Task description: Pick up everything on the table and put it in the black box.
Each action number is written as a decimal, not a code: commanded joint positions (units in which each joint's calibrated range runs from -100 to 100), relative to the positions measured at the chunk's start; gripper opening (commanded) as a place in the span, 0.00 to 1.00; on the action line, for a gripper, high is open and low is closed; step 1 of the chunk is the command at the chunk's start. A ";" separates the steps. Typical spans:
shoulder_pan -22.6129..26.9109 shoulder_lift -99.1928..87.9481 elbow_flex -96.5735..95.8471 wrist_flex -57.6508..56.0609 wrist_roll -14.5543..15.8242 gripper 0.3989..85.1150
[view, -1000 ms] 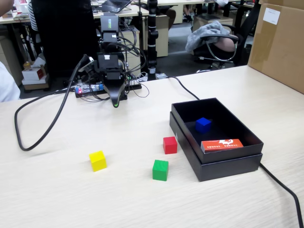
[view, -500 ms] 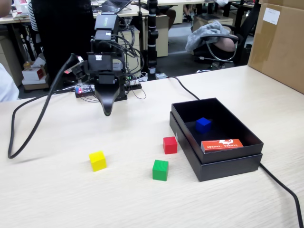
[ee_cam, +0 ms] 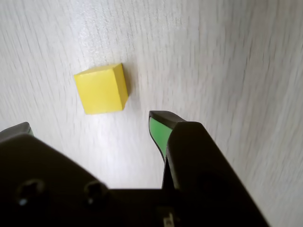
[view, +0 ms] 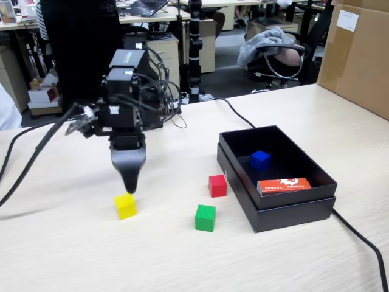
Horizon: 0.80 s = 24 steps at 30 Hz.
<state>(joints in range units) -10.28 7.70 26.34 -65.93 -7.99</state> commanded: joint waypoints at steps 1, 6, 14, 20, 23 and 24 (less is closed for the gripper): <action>-0.88 2.68 5.94 -0.20 -1.32 0.56; -1.61 9.22 9.57 -0.20 -2.69 0.56; -1.56 15.19 12.83 -0.20 -3.71 0.47; -1.51 17.60 14.73 -0.29 -4.44 0.28; -1.47 17.60 15.10 -0.20 -4.25 0.06; -1.47 17.48 14.92 -0.20 -4.15 0.02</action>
<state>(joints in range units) -11.75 26.34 37.38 -65.93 -11.94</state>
